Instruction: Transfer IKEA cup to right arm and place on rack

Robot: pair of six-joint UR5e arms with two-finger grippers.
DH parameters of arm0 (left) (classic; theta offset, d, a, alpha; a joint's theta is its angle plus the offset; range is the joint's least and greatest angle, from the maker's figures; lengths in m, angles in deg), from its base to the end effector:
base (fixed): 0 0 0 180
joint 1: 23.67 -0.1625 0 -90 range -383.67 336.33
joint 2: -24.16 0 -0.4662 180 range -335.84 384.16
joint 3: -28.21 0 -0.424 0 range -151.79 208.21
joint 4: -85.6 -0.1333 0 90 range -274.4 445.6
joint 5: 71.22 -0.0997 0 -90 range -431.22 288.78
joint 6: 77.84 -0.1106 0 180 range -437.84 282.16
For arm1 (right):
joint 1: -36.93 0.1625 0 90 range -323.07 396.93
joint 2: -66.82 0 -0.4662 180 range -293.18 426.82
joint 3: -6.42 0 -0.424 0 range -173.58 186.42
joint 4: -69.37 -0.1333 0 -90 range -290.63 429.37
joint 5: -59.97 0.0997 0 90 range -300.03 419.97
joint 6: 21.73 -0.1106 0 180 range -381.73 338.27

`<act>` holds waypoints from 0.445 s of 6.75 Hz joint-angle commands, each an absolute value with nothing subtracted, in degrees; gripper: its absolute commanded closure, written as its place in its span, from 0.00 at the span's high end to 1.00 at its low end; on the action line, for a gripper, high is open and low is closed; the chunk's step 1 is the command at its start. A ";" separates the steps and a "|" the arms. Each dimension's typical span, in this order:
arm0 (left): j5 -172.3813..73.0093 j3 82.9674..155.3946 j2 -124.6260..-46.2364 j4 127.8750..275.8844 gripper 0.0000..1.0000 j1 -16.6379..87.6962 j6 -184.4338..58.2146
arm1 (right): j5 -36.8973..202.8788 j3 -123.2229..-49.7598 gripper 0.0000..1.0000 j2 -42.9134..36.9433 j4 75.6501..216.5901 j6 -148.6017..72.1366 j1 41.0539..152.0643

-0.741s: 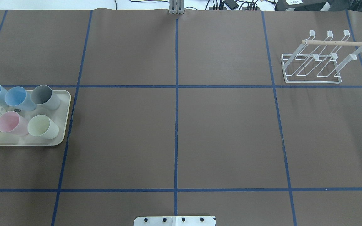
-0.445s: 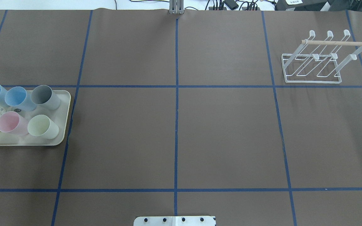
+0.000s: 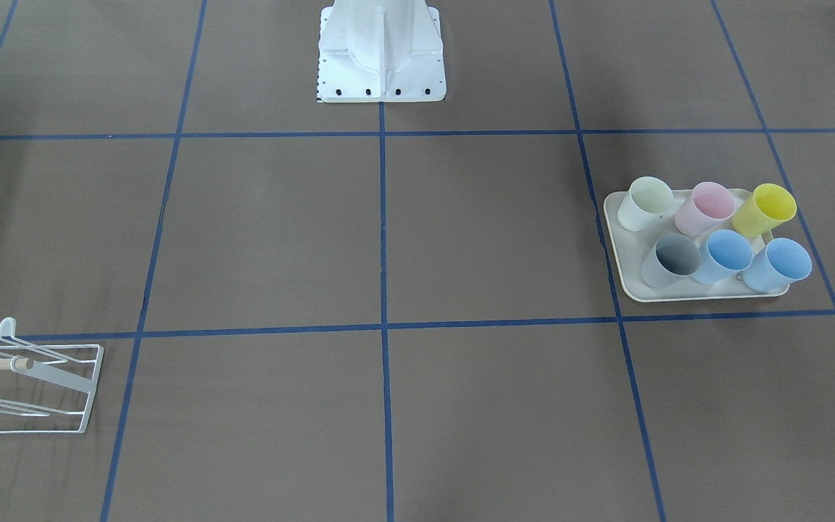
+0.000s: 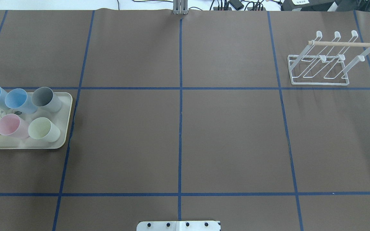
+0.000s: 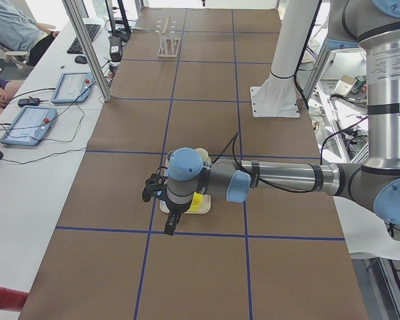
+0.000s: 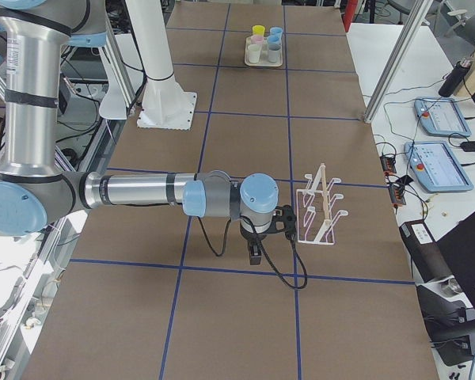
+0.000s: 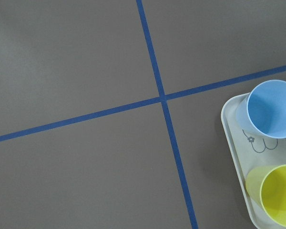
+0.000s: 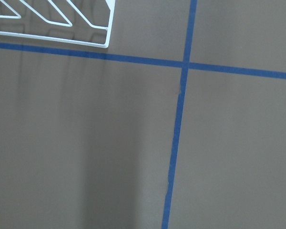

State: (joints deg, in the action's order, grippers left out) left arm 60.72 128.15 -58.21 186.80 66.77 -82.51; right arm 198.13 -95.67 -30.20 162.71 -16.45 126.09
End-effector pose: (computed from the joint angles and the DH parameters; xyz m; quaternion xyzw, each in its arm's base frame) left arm -0.0630 -0.4774 0.6642 0.1256 0.3501 0.0763 0.9251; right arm 0.0440 -0.4679 0.6585 0.0296 -0.4071 -0.0549 0.9112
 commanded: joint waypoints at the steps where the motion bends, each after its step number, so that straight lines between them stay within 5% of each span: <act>1: 60.71 126.23 -58.72 187.20 1.00 66.69 -82.24 | 199.27 -96.68 1.00 -28.28 162.28 -16.63 125.09; 3: 61.75 124.19 -60.55 191.38 1.00 65.46 -79.10 | 199.63 -98.87 1.00 -23.74 162.45 -17.33 123.95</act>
State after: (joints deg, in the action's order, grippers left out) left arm 61.21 125.17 -59.50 188.59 66.02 -81.18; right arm 199.74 -97.90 -27.01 162.42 -16.79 124.83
